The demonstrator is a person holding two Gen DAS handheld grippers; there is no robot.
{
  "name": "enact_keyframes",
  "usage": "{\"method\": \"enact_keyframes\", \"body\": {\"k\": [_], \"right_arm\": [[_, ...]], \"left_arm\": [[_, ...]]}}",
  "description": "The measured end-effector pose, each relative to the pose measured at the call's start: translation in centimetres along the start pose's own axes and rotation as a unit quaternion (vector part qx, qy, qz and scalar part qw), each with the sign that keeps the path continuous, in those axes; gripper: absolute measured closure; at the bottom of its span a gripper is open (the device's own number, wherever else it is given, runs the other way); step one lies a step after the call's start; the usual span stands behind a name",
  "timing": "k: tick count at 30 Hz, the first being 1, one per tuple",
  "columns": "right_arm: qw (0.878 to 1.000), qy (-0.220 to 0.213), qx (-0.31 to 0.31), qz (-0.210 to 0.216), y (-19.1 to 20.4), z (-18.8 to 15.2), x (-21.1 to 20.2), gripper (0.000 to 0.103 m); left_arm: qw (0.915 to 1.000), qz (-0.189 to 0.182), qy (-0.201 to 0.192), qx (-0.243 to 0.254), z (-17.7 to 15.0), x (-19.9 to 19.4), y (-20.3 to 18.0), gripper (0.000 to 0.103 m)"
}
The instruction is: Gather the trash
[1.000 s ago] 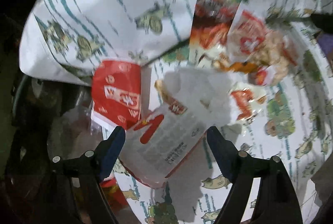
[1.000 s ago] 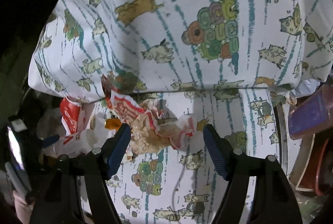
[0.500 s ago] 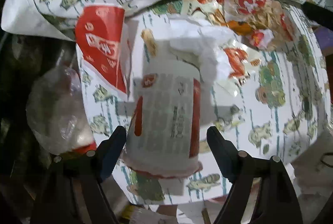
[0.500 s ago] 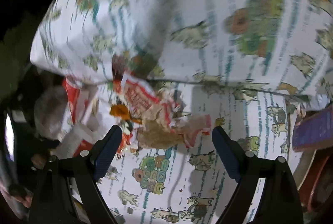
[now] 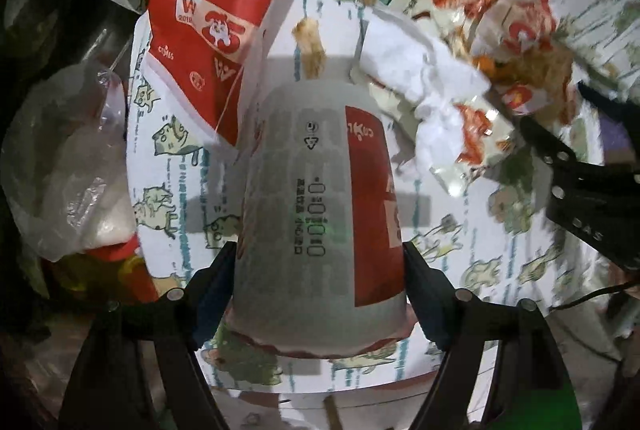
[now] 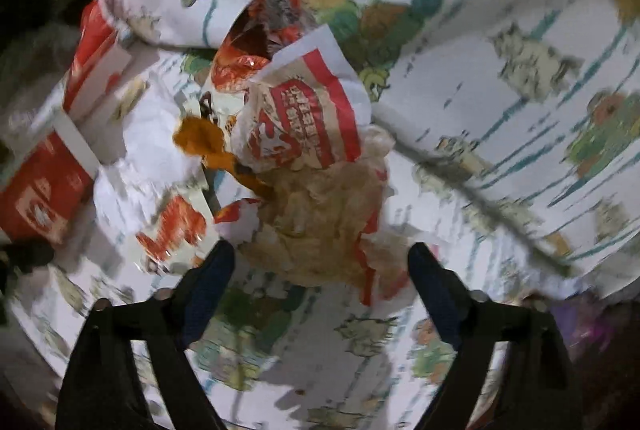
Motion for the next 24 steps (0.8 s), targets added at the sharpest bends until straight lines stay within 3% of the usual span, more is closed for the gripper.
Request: {"method": "enact_keyframes", "body": {"k": [2,3,5,10,13,16,20,24], "right_arm": [[0.999,-0.011,0.02,0.049,0.0,0.2,0.1,0.041],[0.998,-0.007,0.032,0.059,-0.2,0.1,0.2,0.059],[0.995,-0.004,0.057,0.08,-0.6,-0.1,0.0,0.067],[0.986,-0.051,0.112,0.11,-1.1,0.4,-4.3,0.069],[0.972,-0.105,0.157,0.14,-0.9,0.4,-8.0,0.069],[0.96,-0.129,0.196,0.153,-0.5,0.2,-9.6,0.069],[0.962,-0.151,0.184,0.133,-0.3,0.2,-10.9,0.069],[0.964,-0.158,0.174,0.126,-0.6,0.7,-11.4,0.069]], "left_arm": [[1.0,0.004,-0.007,0.005,0.0,-0.4,0.1,0.023],[0.9999,0.01,-0.011,0.006,0.0,-0.5,0.2,0.023],[0.9999,0.009,-0.013,0.005,0.3,-1.8,-0.3,0.023],[0.9988,-0.013,-0.042,-0.019,0.9,-3.9,0.5,0.023],[0.9983,-0.023,-0.046,-0.028,1.3,-4.4,1.0,0.022],[0.9987,-0.016,-0.033,-0.035,1.3,-3.7,1.4,0.022],[0.9974,-0.025,-0.029,-0.061,2.1,-2.6,1.8,0.022],[0.9941,-0.061,-0.043,-0.078,2.8,-3.1,2.2,0.022]]}}
Point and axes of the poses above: each gripper's, at about its wrist camera, not at the fingertips, and x roughly the way its jaws point, y to its left, z to its top, the point moved 8 cm from there along x, roughly the way its jaws point, and after that the axes turned 12 degrees about z, right-handed, at the moved point
